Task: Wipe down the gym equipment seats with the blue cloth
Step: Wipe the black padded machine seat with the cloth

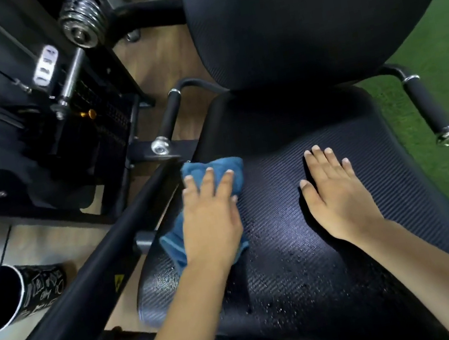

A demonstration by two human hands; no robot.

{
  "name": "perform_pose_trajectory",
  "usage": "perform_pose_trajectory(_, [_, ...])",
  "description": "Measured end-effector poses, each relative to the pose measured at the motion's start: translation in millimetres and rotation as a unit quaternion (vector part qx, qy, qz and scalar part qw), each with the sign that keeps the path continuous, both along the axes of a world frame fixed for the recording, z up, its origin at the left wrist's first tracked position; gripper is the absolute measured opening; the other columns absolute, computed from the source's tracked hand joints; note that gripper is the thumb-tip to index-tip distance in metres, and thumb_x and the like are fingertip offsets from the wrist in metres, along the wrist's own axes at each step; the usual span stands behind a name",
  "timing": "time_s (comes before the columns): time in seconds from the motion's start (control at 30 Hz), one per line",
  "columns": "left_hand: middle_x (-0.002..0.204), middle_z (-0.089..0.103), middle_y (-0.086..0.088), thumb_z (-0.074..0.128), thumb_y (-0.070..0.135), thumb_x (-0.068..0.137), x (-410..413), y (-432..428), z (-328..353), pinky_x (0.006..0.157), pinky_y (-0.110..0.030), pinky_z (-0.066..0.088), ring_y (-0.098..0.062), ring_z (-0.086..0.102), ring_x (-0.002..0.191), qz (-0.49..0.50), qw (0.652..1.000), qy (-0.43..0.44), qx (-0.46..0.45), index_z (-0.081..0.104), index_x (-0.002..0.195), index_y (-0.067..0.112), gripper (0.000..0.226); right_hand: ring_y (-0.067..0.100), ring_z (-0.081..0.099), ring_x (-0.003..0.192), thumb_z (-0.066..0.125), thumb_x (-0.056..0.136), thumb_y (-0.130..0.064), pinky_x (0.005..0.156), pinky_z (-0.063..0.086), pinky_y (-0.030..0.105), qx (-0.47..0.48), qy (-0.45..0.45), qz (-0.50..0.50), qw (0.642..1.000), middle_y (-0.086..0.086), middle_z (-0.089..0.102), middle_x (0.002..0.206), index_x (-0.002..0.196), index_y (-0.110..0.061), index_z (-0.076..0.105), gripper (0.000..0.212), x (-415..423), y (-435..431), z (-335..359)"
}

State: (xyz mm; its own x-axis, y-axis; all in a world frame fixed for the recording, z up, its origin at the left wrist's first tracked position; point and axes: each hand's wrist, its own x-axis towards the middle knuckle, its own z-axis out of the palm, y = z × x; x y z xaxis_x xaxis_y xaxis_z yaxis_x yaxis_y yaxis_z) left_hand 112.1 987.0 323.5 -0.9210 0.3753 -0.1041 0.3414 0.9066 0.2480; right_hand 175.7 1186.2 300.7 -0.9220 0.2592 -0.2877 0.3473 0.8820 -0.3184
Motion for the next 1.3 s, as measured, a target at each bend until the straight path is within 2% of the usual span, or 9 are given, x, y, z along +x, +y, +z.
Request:
perform_pose_trajectory(0.2, [0.134,0.055,-0.009,0.04,0.026,0.086,64.3,-9.7,14.8,0.101,-0.049,0.044,-0.042,0.048,0.124,-0.126,0.991,0.007,0.039,0.058,0.127,0.02,0.045,0.017,-0.004,0.148,0.013,0.089,-0.044,0.118,-0.006,0.034,-0.001,0.001,-0.005,1.0,0.004,0.005,0.161,0.152,-0.011,0.012,0.071,26.3,7.7,5.0])
perform_pose_trajectory(0.33, [0.144,0.044,-0.011,0.042,0.03,0.086,29.5,-47.1,10.2,0.106,-0.055,0.035,-0.044,0.035,0.132,-0.034,0.998,0.006,0.046,0.057,0.13,0.023,0.046,0.015,-0.005,0.147,0.012,0.09,-0.044,0.117,-0.009,0.032,0.004,-0.002,-0.004,1.0,0.003,0.003,0.161,0.152,-0.011,0.011,0.07,36.8,13.5,8.2])
perform_pose_trajectory(0.5, [0.159,0.015,-0.003,0.043,0.036,0.095,-7.7,1.3,1.2,0.116,-0.049,0.013,-0.036,0.005,0.145,-0.001,0.999,-0.043,-0.013,0.032,0.146,0.036,0.052,0.019,-0.002,0.148,0.016,0.095,-0.042,0.119,-0.004,0.037,0.004,0.0,-0.022,1.0,0.005,0.005,0.161,0.153,-0.011,0.013,0.065,36.8,12.2,9.5])
perform_pose_trajectory(0.7, [0.144,0.045,-0.008,0.037,0.033,0.089,42.8,-29.1,14.3,0.107,-0.051,0.036,-0.042,0.034,0.134,-0.135,0.988,-0.043,0.065,0.052,0.134,0.03,0.047,0.019,-0.002,0.148,0.027,0.102,-0.034,0.12,-0.003,0.039,0.0,0.0,-0.041,0.999,0.005,0.005,0.161,0.153,-0.011,0.013,0.057,36.7,-5.9,14.4])
perform_pose_trajectory(0.8, [0.144,0.045,-0.008,0.037,0.035,0.089,31.6,-55.4,14.5,0.106,-0.052,0.035,-0.041,0.036,0.133,-0.096,0.993,-0.034,0.056,0.05,0.135,0.031,0.048,0.018,-0.004,0.148,0.025,0.102,-0.035,0.12,-0.005,0.037,-0.007,0.001,-0.043,0.999,0.004,0.002,0.161,0.153,-0.012,0.011,0.058,33.3,-19.2,19.7])
perform_pose_trajectory(0.93, [0.154,0.026,-0.008,0.044,0.034,0.094,0.1,-31.9,5.1,0.113,-0.051,0.02,-0.038,0.017,0.141,0.009,0.999,-0.029,-0.016,0.036,0.144,0.034,0.051,0.018,-0.006,0.148,0.022,0.102,-0.037,0.12,-0.005,0.038,-0.001,-0.011,-0.03,0.999,0.003,0.0,0.161,0.153,-0.012,0.008,0.059,31.7,-34.1,20.5])
perform_pose_trajectory(1.07, [0.153,0.028,-0.01,0.039,0.029,0.095,24.8,-4.4,7.1,0.115,-0.048,0.019,-0.041,0.017,0.14,-0.057,0.998,-0.034,0.007,0.037,0.144,0.028,0.049,0.018,-0.005,0.148,0.022,0.102,-0.035,0.119,-0.006,0.039,0.006,-0.017,-0.038,0.999,0.003,0.002,0.161,0.153,-0.012,0.009,0.058,34.6,-40.1,19.3])
perform_pose_trajectory(1.17, [0.145,0.042,-0.011,0.033,0.029,0.09,54.4,-32.2,16.1,0.11,-0.048,0.031,-0.043,0.031,0.134,-0.148,0.988,-0.015,0.049,0.048,0.137,0.025,0.05,0.017,-0.005,0.148,0.023,0.102,-0.034,0.119,-0.005,0.038,-0.007,-0.025,-0.044,0.999,0.003,0.003,0.161,0.153,-0.012,0.01,0.057,37.0,-39.4,22.9])
perform_pose_trajectory(1.3, [0.142,0.043,-0.012,0.033,0.031,0.088,30.7,-78.5,14.0,0.111,-0.048,0.031,-0.041,0.036,0.131,-0.081,0.995,-0.014,0.055,0.049,0.137,0.025,0.052,0.016,-0.004,0.148,0.024,0.103,-0.034,0.119,-0.005,0.036,-0.021,-0.025,-0.044,0.999,0.002,0.004,0.161,0.153,-0.012,0.011,0.056,41.0,-38.4,28.3])
